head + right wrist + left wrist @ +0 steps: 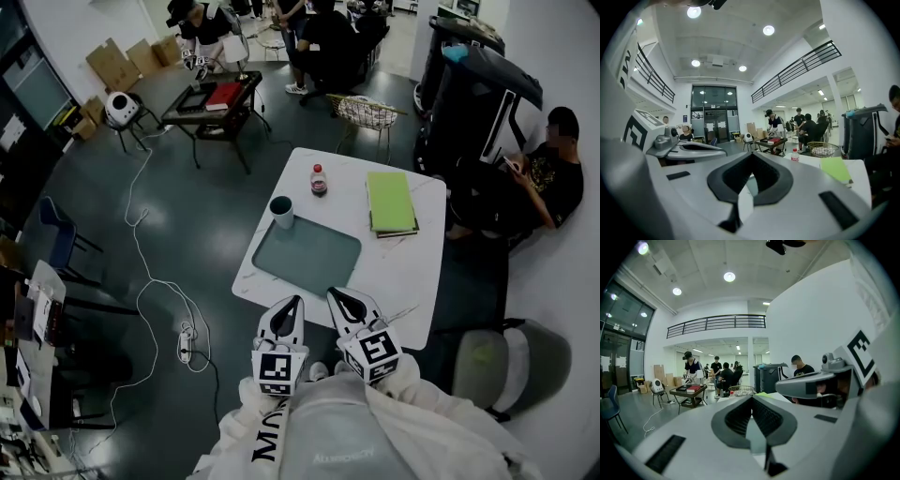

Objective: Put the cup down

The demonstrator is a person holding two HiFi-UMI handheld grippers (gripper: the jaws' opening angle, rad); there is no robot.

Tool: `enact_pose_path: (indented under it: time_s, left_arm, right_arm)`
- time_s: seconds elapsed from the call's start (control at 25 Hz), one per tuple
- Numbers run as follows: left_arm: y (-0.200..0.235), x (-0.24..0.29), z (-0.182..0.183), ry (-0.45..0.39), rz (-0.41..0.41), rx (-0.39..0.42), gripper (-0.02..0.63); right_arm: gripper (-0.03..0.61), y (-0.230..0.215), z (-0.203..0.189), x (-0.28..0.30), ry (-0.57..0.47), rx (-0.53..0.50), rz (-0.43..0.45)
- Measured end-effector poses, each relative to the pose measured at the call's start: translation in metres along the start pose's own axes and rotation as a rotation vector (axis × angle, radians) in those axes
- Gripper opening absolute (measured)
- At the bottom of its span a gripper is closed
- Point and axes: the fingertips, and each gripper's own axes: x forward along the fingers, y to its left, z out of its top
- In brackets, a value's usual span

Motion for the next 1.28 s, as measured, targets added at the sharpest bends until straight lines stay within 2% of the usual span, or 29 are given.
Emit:
enact_pose_path:
  time_s: [1.28]
  left_arm:
    - [-0.013, 0.008, -0.003, 0.01, -0.007, 0.008, 0.012]
  right_arm:
    - [0.006, -0.014, -0.009, -0.007, 0.014, 0.01, -0.008]
